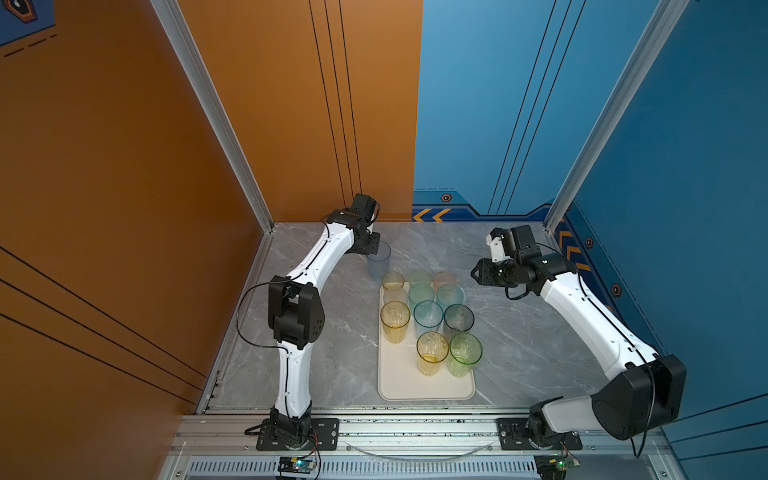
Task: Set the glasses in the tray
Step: 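Close the left gripper on the pale-blue glass rim and lift it, then swing the pale-blue glass with the left gripper over the tray's nearest edge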
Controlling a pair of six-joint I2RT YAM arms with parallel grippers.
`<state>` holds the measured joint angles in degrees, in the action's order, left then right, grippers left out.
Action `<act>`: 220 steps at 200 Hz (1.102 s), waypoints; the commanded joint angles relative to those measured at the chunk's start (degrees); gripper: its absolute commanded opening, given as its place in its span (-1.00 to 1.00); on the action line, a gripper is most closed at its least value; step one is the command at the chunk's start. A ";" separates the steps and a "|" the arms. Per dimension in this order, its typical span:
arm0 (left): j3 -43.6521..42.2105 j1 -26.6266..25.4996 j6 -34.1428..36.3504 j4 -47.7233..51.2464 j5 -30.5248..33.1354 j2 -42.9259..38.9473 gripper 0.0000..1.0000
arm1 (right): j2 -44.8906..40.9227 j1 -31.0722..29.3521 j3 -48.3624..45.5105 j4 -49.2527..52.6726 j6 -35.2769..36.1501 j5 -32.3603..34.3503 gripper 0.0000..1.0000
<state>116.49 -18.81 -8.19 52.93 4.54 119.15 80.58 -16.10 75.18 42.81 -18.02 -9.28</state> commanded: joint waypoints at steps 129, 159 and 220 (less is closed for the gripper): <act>-19.89 0.21 1.46 6.21 9.33 -37.33 -1.00 | -3.73 -1.59 -2.04 -1.60 -2.72 -0.18 -0.17; -23.09 -2.73 0.25 10.98 11.87 -45.29 -1.00 | -3.69 -2.35 -1.54 -1.62 -3.03 0.14 -0.17; -22.10 -9.05 -0.49 21.90 8.22 -49.43 -1.00 | -3.82 -4.88 0.08 -0.76 -3.62 2.04 -0.17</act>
<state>93.45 -24.77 -7.99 68.27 14.11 68.99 77.97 -20.03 73.65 41.91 -20.84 -8.95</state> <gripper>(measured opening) 0.072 0.418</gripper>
